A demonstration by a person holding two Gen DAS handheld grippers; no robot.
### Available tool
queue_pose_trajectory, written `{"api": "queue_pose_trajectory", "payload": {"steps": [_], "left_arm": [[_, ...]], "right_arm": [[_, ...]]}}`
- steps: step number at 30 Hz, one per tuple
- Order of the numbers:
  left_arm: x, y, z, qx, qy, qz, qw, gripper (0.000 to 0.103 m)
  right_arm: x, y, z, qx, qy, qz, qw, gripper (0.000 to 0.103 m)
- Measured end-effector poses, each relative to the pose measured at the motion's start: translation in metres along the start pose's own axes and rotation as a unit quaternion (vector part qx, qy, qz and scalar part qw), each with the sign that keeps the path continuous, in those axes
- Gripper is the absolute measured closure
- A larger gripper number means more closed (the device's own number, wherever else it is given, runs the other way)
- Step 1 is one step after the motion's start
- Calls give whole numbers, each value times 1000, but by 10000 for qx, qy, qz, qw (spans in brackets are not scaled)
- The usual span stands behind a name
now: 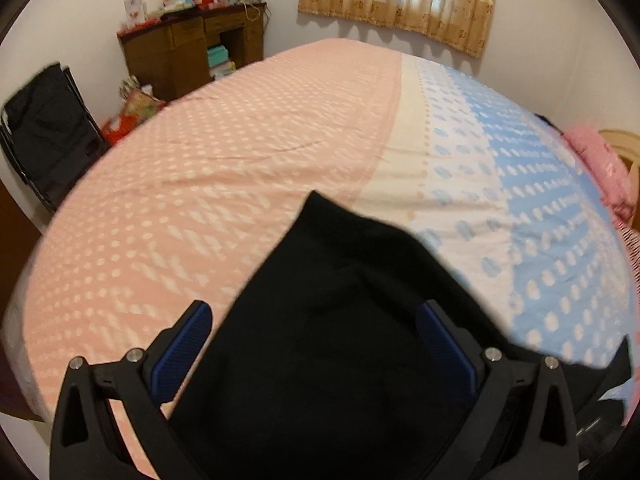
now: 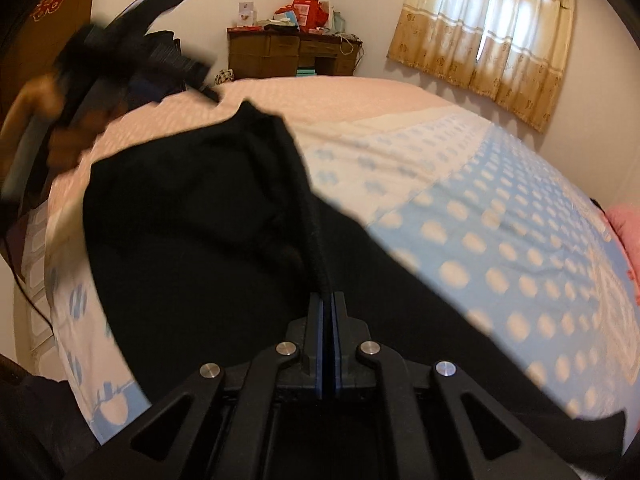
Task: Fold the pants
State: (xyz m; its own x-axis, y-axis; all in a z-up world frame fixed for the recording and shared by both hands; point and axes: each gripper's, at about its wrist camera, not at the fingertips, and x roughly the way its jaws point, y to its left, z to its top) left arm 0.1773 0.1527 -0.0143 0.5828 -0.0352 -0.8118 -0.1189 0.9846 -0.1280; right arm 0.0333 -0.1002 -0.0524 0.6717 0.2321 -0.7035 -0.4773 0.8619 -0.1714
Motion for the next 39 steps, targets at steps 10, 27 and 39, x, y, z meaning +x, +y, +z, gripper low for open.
{"api": "queue_pose_trajectory", "payload": {"steps": [10,27,39], "left_arm": [[62,-34,37,-486,936,-140,9943,0],[52,-2,21,-1086,816,-923,9864,92],[-56,47,-44,-860,-340,-1377,9862,92]], "right_arm": [[9,7,-18,148,-80,-134,9998,100],[-37,-9,2,410,-663,-274,9966,100],[-86,28,-16,-24,-784,-368,9962,100]]}}
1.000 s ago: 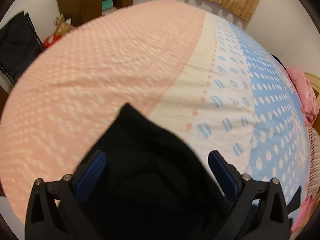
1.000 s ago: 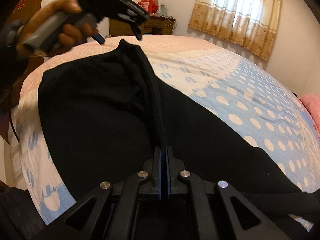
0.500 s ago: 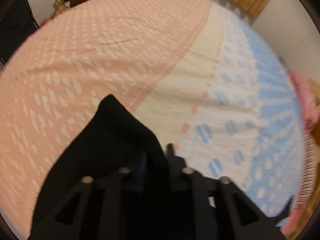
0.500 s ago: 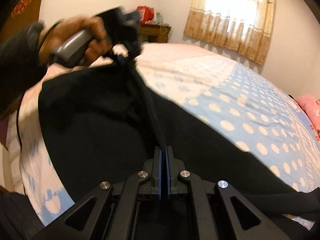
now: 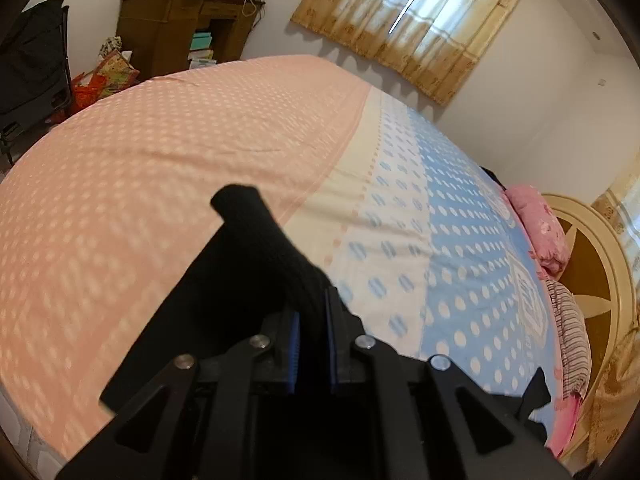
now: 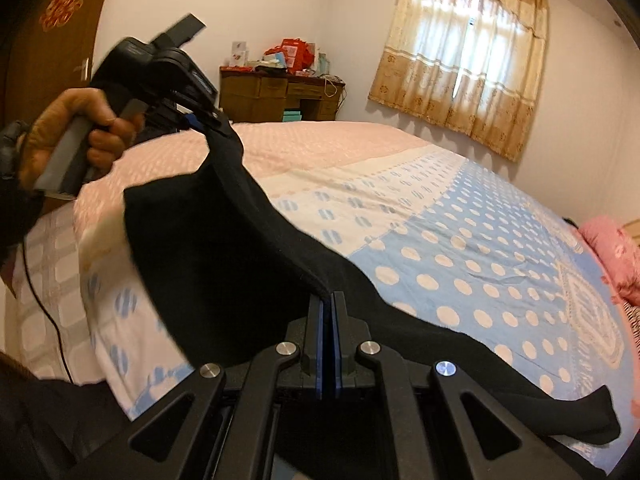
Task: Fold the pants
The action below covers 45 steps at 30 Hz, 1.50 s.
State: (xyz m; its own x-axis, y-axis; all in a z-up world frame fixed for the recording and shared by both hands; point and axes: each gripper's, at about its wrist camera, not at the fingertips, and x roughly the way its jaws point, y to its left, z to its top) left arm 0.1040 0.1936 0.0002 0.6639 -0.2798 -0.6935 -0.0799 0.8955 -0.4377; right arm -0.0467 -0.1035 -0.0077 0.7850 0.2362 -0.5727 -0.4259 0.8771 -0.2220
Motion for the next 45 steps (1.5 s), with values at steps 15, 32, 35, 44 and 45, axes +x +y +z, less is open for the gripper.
{"api": "queue_pose_trajectory", "payload": {"steps": [15,32,35,44,45], "left_arm": [[0,41,-73,-8,4,623,9981,91],[-59,52,-72,614,-722,1977,9757,38],[-69,34,-64,842,-1108,1752,9746,36],[-10,2,-67,1188,-1152,2079,9641,36],[-6,5,-71,1122,-1105,2103,9649,36]], "right_arm": [[9,28,-47,78,523,283,9982,99],[24,26,-65,251,939,718,9927,87],[9,5,-48,613,673,1125,9895,85],[53,-66,25,1668,62,2025,9649,23],[70,-63,29,1622,241,2210,9614,23]]}}
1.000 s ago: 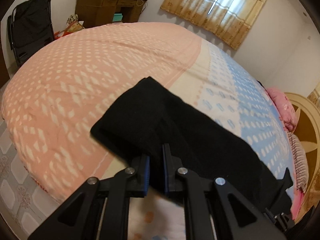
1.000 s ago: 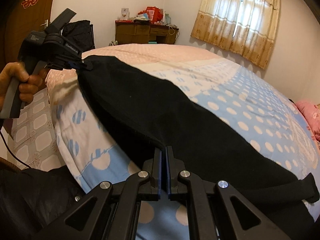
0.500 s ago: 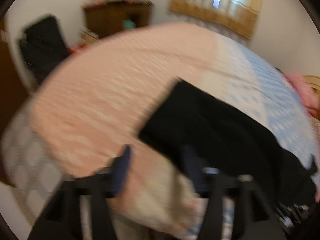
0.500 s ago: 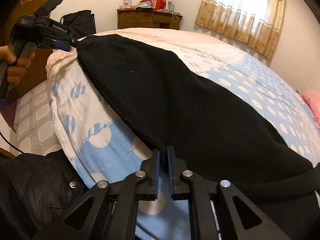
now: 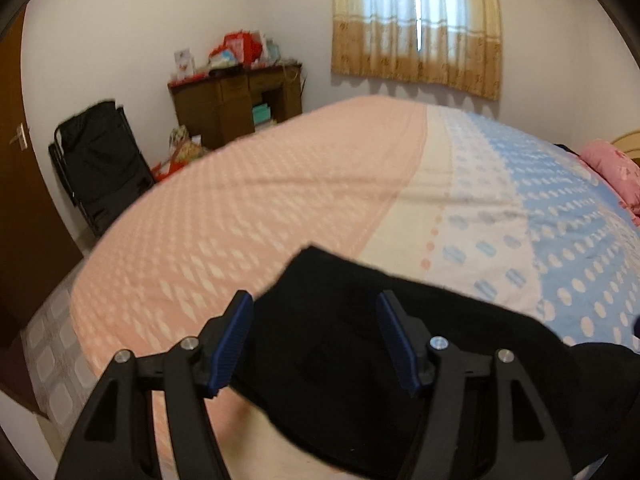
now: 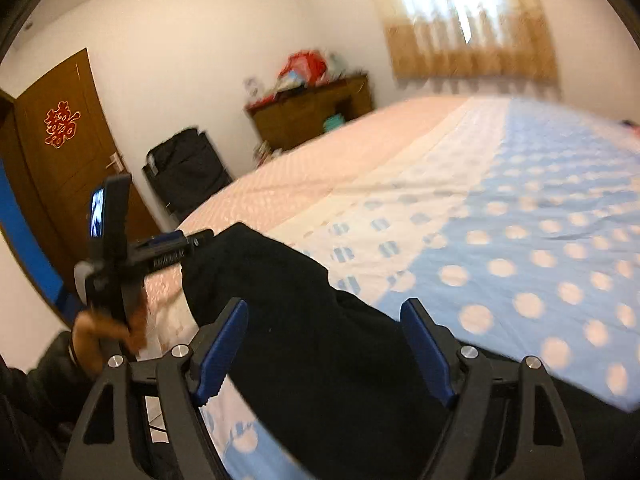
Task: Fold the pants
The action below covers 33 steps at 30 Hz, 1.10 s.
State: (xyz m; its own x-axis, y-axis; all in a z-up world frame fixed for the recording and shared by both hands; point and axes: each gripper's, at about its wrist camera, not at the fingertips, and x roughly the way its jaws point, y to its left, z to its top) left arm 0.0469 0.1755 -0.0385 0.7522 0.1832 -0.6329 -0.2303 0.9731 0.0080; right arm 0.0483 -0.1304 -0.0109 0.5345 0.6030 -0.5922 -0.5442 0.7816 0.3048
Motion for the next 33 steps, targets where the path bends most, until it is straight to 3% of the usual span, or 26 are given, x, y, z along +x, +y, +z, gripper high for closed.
{"api": "queue_pose_trajectory", "payload": {"steps": [4,6,8,15,20,24,28,33], "left_arm": [[13,-5,-20,42,254,249,9994,36],[10,-8,-29,223,98,422,9988,36],[10,-14,-35,445,47,608,9971,30],[9,-17,-41,511,-129,673,9963,20],[12,-18,-42,511,-162,717,9960,18],[13,-17,-41,514,-132,715,9960,18],[13,-19,-40,540,-119,733,9958,17],[18,-22,-38,534,-88,737,9958,14]], "right_arm": [[56,-5,7,-83,748,366,9965,23],[77,-5,2,-131,1000,300,9944,23],[91,-10,-3,127,1196,510,9914,23],[92,-7,-10,578,1845,1604,9679,23],[109,-3,-7,662,1939,1840,9613,23],[135,-13,5,1359,1643,2448,9458,23],[152,-19,22,1419,1499,2406,9484,23],[152,-47,38,1737,1490,2493,9410,24]]}}
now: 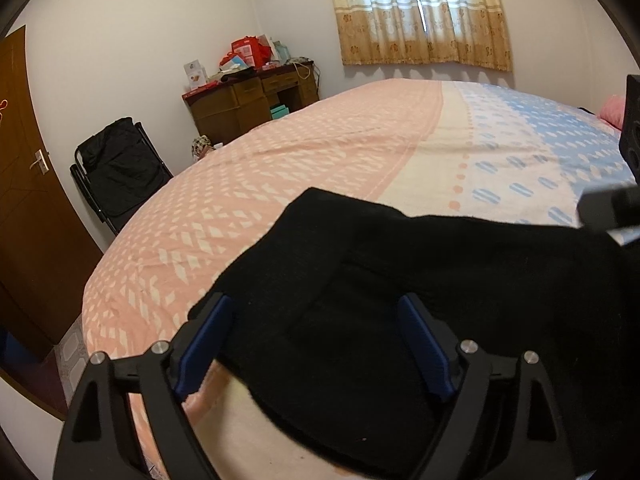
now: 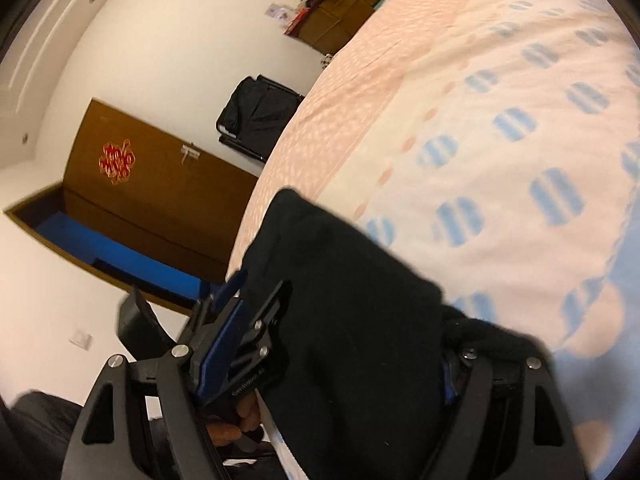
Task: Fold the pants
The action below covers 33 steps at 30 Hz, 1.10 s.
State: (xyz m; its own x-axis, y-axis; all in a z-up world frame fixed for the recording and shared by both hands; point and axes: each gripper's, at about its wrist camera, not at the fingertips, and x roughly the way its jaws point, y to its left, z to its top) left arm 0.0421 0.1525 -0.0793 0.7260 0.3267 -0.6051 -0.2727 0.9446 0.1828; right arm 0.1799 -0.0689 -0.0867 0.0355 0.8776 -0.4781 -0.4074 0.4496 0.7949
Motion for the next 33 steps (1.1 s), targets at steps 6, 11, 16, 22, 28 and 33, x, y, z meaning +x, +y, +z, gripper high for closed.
{"api": "queue_pose_trajectory", "payload": {"steps": [6,11,16,22,28,33], "left_arm": [[1,-1,1,-6,26,4,10000,13],[1,-2,2,4,20,14,10000,13],[0,-2,1,0,2,7,10000,12],[0,-3,0,-13,-8,21,10000,12],[1,-3,1,-48,46,48,10000,10],[3,-4,3,-73,73,139,9998,9]], "right_arm": [[-28,-45,16,820,-26,350,9960,34],[-51,-42,7,604,-222,-402,9971,40],[-130,-59,-10,1086,-1111,-1786,9716,40],[-250,-41,-87,1271,-2306,-4652,8451,40],[-366,-61,-162,2245,-2748,-5513,7551,40],[-395,-99,-176,2696,-2509,-5502,7494,40]]}}
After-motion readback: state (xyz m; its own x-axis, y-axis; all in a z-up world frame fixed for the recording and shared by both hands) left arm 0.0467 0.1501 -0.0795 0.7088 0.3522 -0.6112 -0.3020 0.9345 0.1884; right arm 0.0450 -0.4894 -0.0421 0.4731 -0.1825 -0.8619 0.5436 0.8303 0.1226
